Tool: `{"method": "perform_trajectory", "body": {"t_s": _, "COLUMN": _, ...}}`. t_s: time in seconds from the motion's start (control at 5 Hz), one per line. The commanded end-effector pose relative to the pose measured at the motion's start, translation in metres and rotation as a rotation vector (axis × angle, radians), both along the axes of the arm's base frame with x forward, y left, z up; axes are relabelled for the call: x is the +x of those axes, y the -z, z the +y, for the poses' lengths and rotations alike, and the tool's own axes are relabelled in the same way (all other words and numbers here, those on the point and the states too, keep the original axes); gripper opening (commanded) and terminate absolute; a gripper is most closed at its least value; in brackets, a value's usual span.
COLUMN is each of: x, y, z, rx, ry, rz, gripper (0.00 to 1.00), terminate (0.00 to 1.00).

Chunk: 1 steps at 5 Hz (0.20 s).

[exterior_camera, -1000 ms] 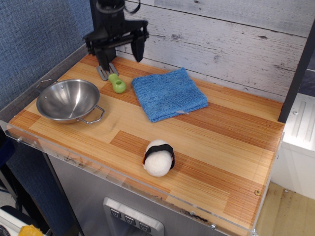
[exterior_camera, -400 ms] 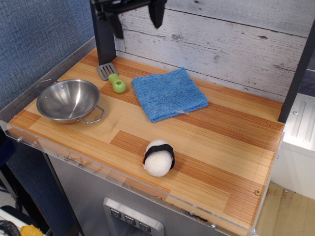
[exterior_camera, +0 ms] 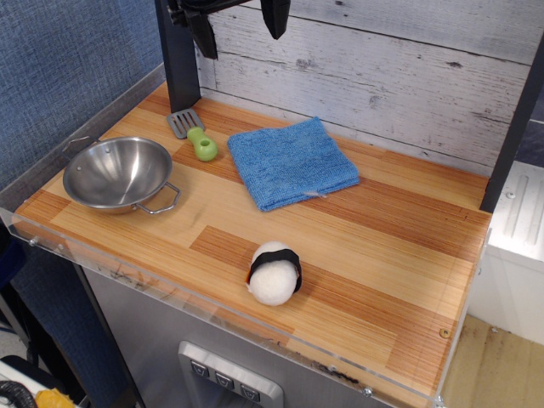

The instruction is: Move the spatula to the corner of table.

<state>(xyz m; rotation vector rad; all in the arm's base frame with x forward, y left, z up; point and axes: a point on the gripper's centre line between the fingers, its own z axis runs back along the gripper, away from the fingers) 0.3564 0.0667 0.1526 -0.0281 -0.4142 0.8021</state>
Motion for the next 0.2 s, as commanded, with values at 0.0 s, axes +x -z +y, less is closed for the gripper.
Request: {"method": "perform_trajectory", "body": {"t_s": 0.0, "x": -0.0157, "y": -0.0126, "z": -0.0035, "rx": 0.010, "ry": 0.001, "rz": -0.047, "gripper": 1.00, "terminate": 1.00}}
